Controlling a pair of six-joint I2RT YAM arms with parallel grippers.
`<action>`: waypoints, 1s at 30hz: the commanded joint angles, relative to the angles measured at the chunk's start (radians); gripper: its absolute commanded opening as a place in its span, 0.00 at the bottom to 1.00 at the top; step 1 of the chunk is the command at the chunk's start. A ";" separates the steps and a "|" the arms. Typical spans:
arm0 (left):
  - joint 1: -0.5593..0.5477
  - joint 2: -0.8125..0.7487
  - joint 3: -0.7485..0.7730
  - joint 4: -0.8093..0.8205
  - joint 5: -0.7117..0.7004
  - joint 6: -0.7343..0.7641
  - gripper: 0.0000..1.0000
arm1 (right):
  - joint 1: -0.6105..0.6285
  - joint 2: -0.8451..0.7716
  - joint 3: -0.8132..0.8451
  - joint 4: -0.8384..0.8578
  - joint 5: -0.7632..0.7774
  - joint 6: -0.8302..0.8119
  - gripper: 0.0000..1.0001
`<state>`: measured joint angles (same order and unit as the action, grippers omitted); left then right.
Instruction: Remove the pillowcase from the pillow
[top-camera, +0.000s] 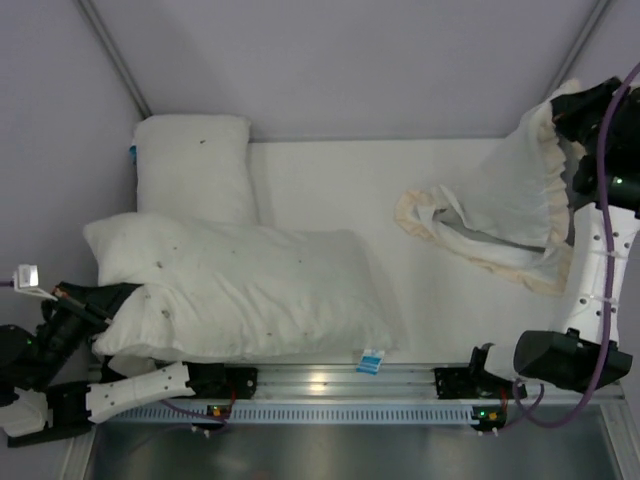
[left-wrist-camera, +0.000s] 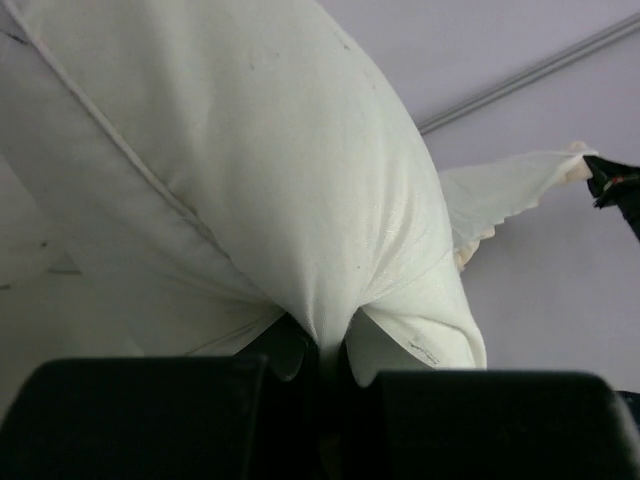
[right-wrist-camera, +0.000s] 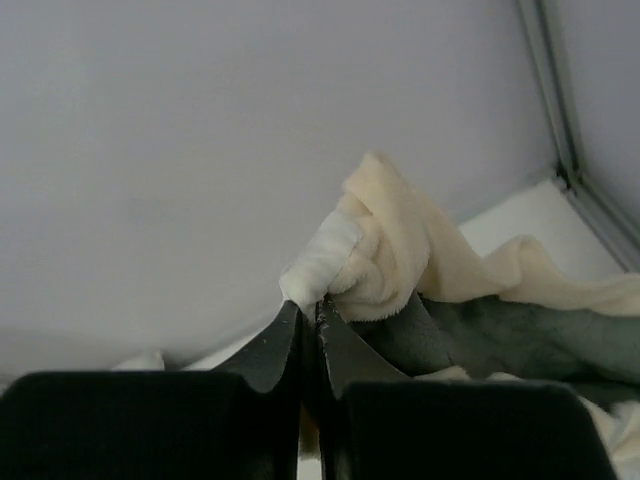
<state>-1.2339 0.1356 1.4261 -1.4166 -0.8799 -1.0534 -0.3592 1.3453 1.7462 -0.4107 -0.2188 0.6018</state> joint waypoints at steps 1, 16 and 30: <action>-0.052 0.079 -0.084 0.059 0.007 0.009 0.00 | 0.039 -0.072 -0.212 0.019 0.016 -0.031 0.00; -0.056 0.153 -0.113 0.177 0.107 0.093 0.00 | 0.210 -0.354 -0.760 -0.109 0.214 -0.146 0.99; -0.056 0.114 -0.049 0.174 0.101 0.122 0.00 | 0.386 -0.802 -1.025 -0.151 -0.532 -0.027 0.93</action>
<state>-1.2877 0.2508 1.3457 -1.3148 -0.7513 -0.9604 -0.0406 0.5941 0.7792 -0.5037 -0.5919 0.5426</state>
